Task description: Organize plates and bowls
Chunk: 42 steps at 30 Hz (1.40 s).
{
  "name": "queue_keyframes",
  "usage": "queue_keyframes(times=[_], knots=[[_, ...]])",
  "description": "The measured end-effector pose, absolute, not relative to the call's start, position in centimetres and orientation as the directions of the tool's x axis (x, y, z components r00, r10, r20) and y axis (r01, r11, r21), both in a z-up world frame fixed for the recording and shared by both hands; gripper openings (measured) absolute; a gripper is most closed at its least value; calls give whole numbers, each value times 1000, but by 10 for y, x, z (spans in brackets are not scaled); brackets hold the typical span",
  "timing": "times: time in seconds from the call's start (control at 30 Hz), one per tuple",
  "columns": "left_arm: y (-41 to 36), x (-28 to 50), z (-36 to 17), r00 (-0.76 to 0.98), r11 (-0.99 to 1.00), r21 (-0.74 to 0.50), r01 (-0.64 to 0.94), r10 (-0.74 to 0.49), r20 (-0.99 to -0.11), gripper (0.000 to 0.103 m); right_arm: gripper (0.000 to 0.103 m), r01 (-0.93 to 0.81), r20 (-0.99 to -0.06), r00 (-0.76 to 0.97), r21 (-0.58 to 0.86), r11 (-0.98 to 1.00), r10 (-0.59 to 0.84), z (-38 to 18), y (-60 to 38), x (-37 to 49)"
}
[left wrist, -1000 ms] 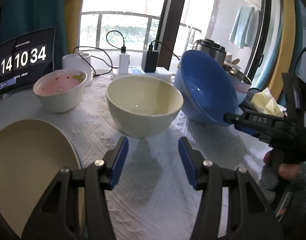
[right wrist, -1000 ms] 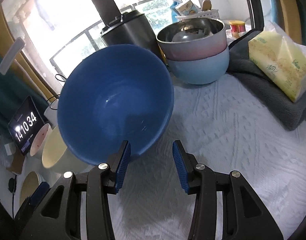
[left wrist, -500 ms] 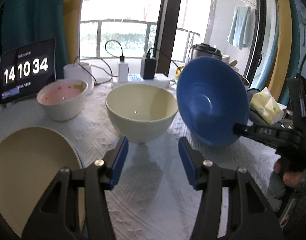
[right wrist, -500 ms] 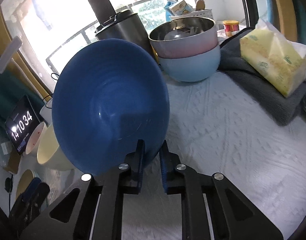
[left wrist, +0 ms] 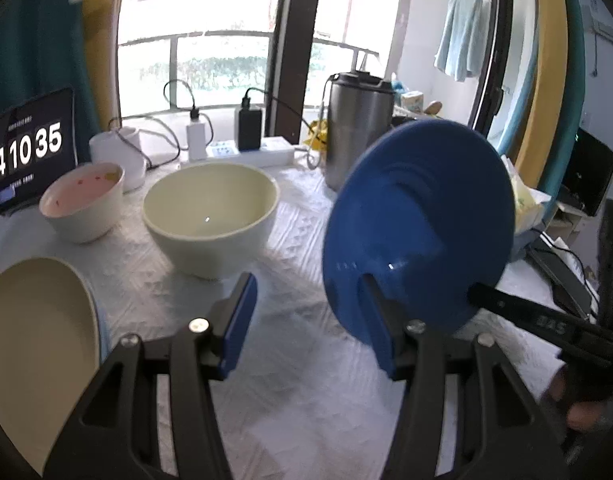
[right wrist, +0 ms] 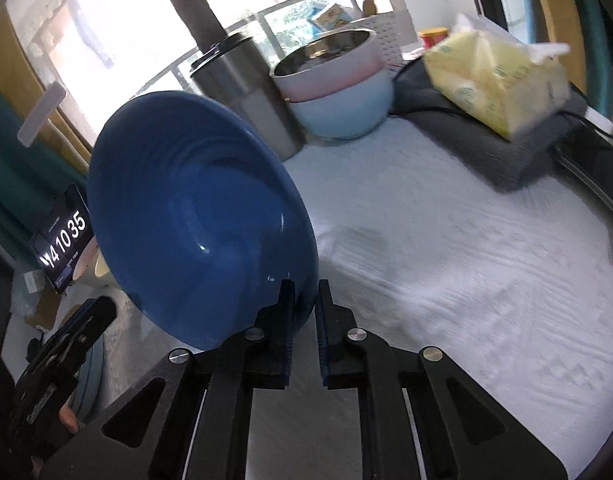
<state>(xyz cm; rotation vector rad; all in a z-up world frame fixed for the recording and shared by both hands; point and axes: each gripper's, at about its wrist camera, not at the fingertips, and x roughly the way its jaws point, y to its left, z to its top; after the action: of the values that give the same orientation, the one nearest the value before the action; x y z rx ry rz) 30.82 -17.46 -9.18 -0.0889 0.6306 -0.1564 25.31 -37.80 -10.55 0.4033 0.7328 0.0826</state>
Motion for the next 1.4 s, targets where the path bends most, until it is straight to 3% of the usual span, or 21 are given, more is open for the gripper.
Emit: queue_keyframes(times=[0.2, 0.43, 0.5, 0.57, 0.63, 0.77, 0.9, 0.93, 0.97, 1.03, 1.4], knots=[[-205, 325, -100, 758, 976, -130, 173, -216, -615, 54, 10, 67, -591, 774, 434, 899, 228, -102, -401, 244], [-209, 340, -107, 758, 985, -124, 118, -170, -630, 48, 11, 43, -560, 787, 467, 883, 258, -99, -400, 248], [-209, 342, -108, 759, 987, -119, 108, -159, -631, 43, 19, 30, -542, 797, 475, 880, 265, -95, -400, 250], [-207, 343, -110, 754, 987, -124, 104, -160, -637, 41, 45, 26, -529, 803, 490, 871, 274, -91, -400, 255], [-207, 343, -111, 756, 986, -128, 108, -165, -633, 39, 50, 23, -518, 807, 509, 861, 284, -89, -400, 260], [-204, 347, -112, 750, 981, -150, 124, -192, -633, 35, 50, 15, -504, 822, 486, 874, 266, -78, -390, 270], [-206, 343, -109, 752, 973, -162, 162, -229, -618, 34, 50, 27, -555, 794, 441, 897, 249, -85, -377, 289], [-208, 342, -108, 754, 972, -162, 171, -235, -614, 34, 44, 33, -573, 782, 435, 900, 248, -89, -374, 292], [-209, 340, -107, 755, 969, -161, 185, -246, -608, 33, 26, 30, -583, 772, 432, 901, 254, -92, -372, 295], [-211, 337, -105, 761, 969, -152, 195, -247, -599, 33, 19, 34, -598, 765, 410, 912, 240, -96, -365, 295], [-196, 317, -92, 765, 963, -172, 205, -267, -586, 33, 19, 40, -608, 761, 389, 920, 224, -89, -350, 277]])
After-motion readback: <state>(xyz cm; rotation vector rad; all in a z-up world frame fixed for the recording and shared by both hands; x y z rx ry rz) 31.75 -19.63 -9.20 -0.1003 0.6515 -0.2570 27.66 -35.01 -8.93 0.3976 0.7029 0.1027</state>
